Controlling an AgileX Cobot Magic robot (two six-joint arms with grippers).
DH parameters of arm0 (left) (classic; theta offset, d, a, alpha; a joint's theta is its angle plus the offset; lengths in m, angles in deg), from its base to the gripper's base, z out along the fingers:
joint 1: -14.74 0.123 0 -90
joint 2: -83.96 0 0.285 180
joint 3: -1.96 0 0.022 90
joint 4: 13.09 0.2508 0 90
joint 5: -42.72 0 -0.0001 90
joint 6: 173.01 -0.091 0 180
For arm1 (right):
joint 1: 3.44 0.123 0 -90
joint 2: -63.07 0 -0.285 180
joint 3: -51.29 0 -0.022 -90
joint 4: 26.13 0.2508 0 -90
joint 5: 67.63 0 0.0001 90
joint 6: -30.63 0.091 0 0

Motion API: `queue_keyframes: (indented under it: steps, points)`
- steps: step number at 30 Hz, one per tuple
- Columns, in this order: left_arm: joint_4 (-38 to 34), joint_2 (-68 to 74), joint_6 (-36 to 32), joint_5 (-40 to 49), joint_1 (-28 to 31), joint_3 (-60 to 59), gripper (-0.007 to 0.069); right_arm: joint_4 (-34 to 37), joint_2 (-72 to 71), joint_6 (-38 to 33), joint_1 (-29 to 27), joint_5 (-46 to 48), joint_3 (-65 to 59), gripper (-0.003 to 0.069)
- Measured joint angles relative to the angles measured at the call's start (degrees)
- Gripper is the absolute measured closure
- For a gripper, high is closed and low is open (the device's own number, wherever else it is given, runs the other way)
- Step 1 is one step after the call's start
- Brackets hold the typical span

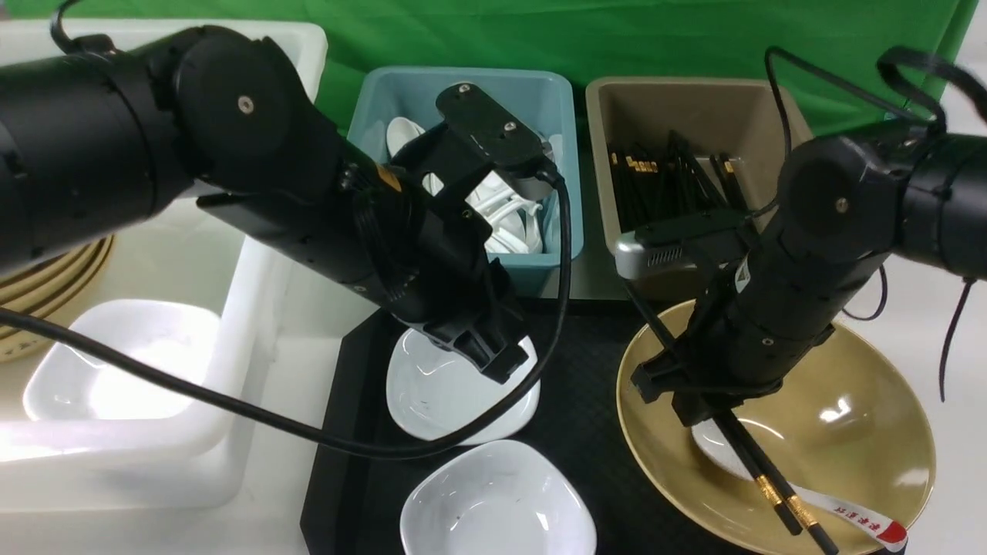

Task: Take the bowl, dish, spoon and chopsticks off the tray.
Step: Use the right arm to put the chopsticks into the small storage box on the right

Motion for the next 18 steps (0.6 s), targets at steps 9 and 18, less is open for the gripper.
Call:
queue_keyframes:
  steps: [9, 18]
  points:
    - [-2.4, 0.1, -0.1, -7.9, 0.0, 0.0, 0.0606, 0.4, -3.8, -3.7, -3.9, 3.5, 11.3, 0.0589]
    - [-9.0, 0.3, -0.3, -34.6, 0.0, 1.2, 0.0606, 0.3, 15.3, -6.7, -16.1, -2.1, 42.1, 0.0589]
